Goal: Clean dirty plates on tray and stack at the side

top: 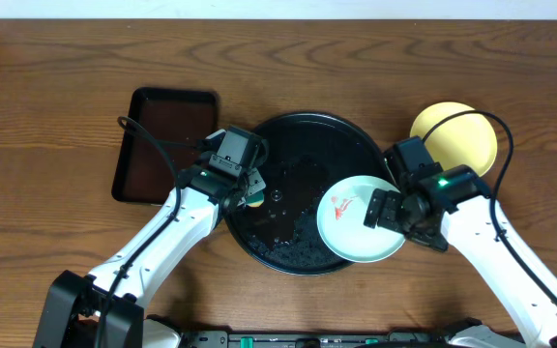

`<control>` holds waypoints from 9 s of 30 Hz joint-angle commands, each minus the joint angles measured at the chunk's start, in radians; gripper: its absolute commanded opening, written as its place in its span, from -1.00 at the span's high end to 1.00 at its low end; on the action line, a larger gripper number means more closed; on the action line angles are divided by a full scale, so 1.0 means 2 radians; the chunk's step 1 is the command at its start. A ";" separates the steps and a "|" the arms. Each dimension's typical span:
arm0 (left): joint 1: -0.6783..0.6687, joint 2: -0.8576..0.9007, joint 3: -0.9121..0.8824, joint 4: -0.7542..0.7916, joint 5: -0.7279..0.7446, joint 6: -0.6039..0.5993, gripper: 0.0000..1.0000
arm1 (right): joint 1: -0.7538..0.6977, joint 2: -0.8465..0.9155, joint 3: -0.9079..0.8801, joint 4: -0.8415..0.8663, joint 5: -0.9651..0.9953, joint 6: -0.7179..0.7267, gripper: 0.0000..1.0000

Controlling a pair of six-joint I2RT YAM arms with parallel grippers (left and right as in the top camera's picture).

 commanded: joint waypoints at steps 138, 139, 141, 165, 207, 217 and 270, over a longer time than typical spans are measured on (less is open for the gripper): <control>-0.001 0.001 -0.004 0.001 -0.003 0.005 0.85 | 0.163 0.144 0.008 0.200 -0.022 -0.063 0.97; -0.001 0.001 -0.004 0.001 -0.003 0.005 0.85 | 0.163 0.144 0.008 0.200 -0.022 -0.063 0.97; -0.001 0.001 -0.004 0.001 -0.003 0.005 0.85 | 0.163 0.144 0.008 0.200 -0.021 -0.063 0.97; -0.001 0.001 -0.004 0.001 -0.003 0.005 0.84 | 0.163 0.144 0.007 0.201 0.000 -0.078 0.97; -0.001 0.001 -0.004 0.001 -0.003 0.005 0.85 | 0.131 0.192 0.042 0.198 0.045 -0.120 0.98; -0.001 0.001 -0.004 0.001 -0.002 0.005 0.84 | 0.093 0.193 0.048 0.204 0.031 -0.110 0.98; -0.104 0.119 -0.004 0.046 -0.031 -0.121 0.85 | 0.053 0.253 0.049 0.199 -0.031 -0.022 0.97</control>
